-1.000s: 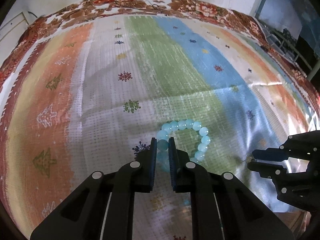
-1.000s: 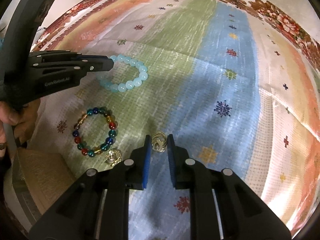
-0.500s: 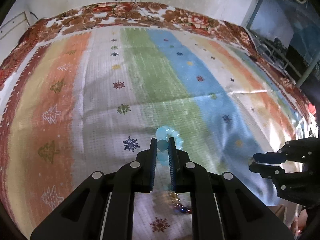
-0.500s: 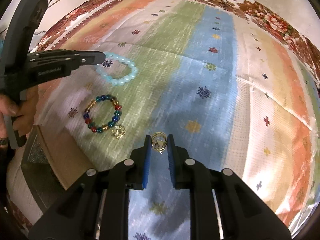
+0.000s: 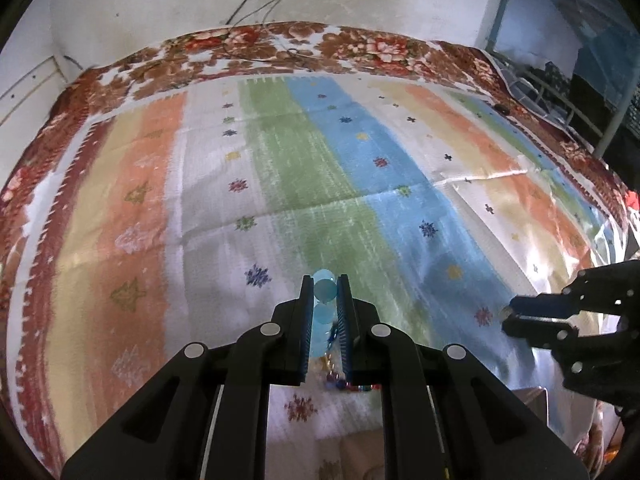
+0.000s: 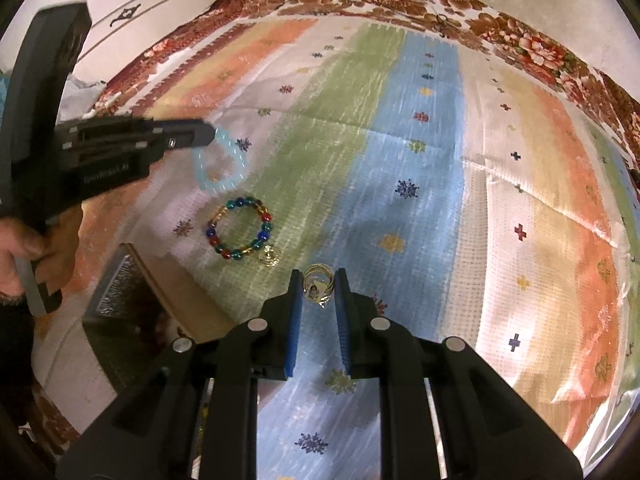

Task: Organize jewelry
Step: 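Carry the light blue bracelet and gold charm over the silver tin and open both tools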

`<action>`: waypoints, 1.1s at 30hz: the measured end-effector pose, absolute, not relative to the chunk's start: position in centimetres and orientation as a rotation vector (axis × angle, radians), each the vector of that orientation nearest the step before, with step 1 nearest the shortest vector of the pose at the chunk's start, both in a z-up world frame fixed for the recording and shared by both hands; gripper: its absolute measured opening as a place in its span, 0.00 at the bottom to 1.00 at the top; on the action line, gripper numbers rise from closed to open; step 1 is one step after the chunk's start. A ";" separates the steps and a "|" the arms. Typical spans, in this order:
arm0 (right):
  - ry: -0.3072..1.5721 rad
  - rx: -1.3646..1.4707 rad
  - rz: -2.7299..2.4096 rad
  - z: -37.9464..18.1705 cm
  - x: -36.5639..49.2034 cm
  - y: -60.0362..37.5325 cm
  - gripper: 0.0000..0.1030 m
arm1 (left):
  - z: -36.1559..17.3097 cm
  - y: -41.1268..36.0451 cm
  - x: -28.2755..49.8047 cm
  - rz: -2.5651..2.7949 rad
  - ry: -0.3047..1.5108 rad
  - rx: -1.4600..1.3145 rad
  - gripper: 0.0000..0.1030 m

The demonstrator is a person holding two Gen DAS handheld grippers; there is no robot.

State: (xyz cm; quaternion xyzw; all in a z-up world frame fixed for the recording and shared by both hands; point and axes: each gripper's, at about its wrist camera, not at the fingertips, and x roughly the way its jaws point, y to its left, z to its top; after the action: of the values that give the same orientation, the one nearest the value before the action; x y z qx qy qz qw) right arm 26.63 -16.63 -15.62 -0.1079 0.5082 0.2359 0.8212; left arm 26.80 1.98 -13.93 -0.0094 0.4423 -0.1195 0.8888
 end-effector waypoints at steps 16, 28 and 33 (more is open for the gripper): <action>0.992 -0.196 0.532 -11.5 22.2 -16.4 0.17 | -8.0 1.6 21.6 -0.239 0.841 -0.015 0.11; 0.969 -0.171 0.595 -10.0 17.4 -15.2 0.17 | -5.7 0.4 16.5 -0.252 0.812 0.012 0.11; 0.973 -0.123 0.666 -9.7 15.6 -14.7 0.17 | -6.4 -0.1 14.8 -0.263 0.830 -0.002 0.11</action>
State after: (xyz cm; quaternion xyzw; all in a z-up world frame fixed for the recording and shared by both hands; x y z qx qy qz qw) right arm 15.65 -14.73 -9.67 -0.0582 0.4584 0.3140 0.8294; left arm 14.84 -0.10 -6.40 -0.0010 0.4019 -0.1274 0.9068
